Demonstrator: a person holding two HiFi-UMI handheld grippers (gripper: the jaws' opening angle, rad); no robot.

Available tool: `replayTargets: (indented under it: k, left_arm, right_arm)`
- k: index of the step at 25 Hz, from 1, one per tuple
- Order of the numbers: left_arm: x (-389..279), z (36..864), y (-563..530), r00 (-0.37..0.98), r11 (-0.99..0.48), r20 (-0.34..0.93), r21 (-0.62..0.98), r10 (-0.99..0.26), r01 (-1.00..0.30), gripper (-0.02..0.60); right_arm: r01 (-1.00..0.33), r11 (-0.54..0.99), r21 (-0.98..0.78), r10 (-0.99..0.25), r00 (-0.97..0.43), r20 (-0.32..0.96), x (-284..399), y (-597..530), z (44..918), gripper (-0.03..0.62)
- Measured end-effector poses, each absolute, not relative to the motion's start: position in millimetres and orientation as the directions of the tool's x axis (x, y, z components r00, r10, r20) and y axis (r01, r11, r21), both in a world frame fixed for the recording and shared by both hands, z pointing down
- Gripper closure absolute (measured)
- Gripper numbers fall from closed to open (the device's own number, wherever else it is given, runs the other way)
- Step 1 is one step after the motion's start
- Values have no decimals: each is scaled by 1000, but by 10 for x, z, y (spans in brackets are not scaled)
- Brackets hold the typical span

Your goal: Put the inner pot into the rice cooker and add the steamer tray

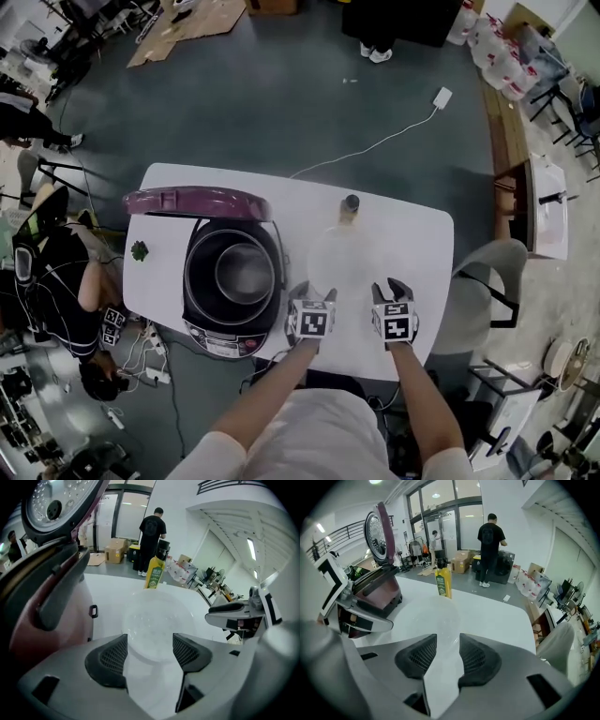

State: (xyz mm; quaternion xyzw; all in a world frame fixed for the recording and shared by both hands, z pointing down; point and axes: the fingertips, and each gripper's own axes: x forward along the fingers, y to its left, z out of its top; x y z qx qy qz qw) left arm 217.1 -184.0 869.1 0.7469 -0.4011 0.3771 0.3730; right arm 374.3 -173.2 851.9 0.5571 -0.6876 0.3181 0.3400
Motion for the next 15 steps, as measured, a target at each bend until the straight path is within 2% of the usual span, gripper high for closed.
replayTargets:
  k: [7,15]
  left_arm:
    - [2080,9015,-1897,340,-344,890,230,-305,-910,261]
    - [2065,9278,-1979,354,-313,890,261,-289,-913,270]
  right_arm:
    - [-988,129,-84,-508,-139,850,3797,-1853,8900,416]
    - [-990,112,-91,-462,-133,877,3753,-1965,9247,402]
